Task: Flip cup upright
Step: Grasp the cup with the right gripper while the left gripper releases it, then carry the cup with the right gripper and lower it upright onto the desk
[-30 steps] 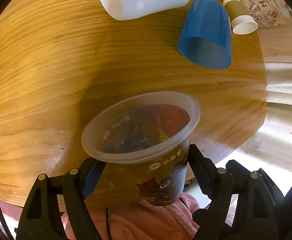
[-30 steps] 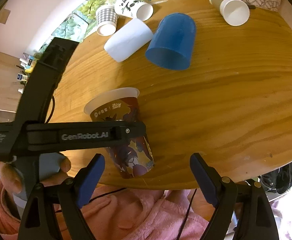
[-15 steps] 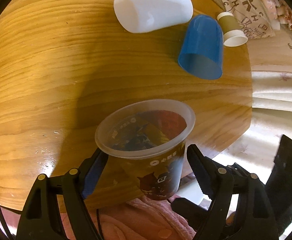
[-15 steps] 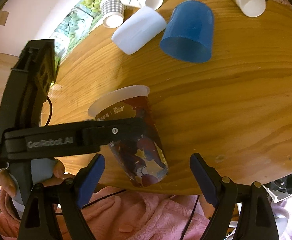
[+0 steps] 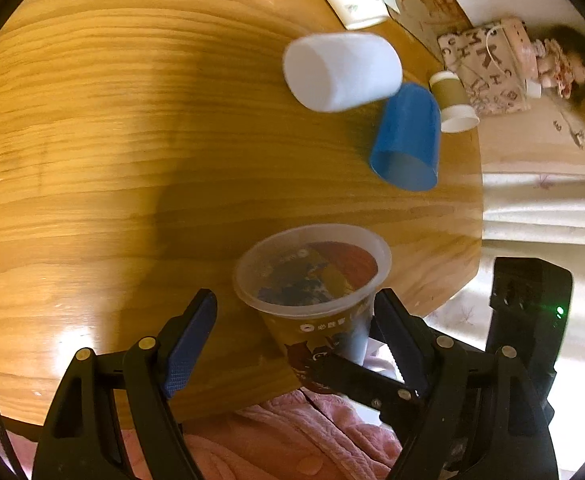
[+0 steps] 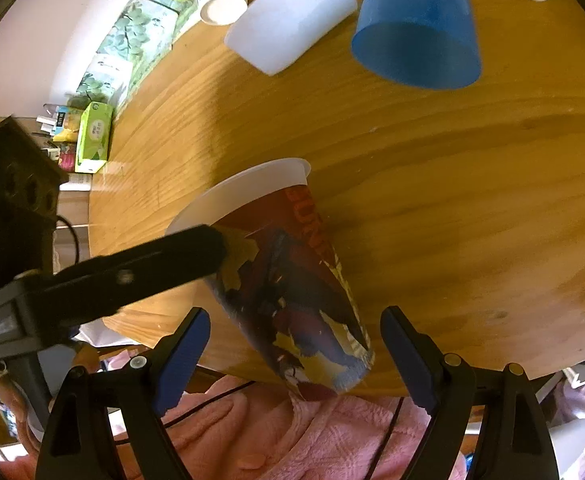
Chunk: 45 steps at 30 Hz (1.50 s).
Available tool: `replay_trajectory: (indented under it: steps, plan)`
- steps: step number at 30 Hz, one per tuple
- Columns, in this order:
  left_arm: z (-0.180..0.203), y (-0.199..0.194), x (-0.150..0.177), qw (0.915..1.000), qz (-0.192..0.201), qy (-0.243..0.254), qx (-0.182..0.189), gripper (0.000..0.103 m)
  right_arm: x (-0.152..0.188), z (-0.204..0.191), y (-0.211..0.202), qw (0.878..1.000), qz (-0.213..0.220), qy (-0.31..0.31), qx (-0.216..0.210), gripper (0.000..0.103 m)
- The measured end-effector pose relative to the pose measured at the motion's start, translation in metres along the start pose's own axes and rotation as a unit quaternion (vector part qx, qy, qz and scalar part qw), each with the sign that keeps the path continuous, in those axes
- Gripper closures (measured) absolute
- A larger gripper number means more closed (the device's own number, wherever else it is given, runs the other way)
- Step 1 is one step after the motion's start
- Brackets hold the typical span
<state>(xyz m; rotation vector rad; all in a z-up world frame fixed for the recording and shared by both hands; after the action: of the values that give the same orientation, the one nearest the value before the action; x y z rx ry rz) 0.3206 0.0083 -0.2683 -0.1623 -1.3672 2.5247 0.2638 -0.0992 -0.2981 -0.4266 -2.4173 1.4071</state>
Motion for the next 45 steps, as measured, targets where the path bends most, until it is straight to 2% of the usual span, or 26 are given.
replay_trajectory:
  steps: [8, 22, 36, 45]
  plan:
    - [-0.027, -0.015, 0.011, 0.9997, 0.01, -0.021, -0.005, 0.019, -0.005, -0.009, 0.017, 1.0, -0.016, 0.022, -0.01, 0.015]
    - [-0.058, -0.037, 0.022, 0.9982, 0.037, -0.046, -0.014, 0.019, -0.019, -0.024, 0.035, 1.0, 0.004, 0.01, 0.019, 0.016]
    - [-0.067, -0.047, 0.031, 0.9969, 0.055, -0.053, -0.021, 0.019, -0.035, -0.038, 0.031, 0.995, 0.075, -0.051, 0.032, 0.022]
    - [-0.061, -0.046, 0.029, 0.9971, 0.059, -0.044, -0.021, 0.019, -0.036, -0.043, 0.014, 0.983, 0.152, -0.099, 0.029, 0.026]
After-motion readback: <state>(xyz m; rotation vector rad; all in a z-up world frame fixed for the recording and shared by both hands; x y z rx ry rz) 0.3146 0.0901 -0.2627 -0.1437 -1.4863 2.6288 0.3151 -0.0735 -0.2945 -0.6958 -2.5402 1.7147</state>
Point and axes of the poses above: each gripper's, at about its wrist camera, not at the fingertips, and y roughly the way its jaws point, z to its right, x to its underside, the point moved 6 cm from there along y, roughly the way its jaws point, and after that the axes turned 6 degrees about y, right-handed, at the moved point
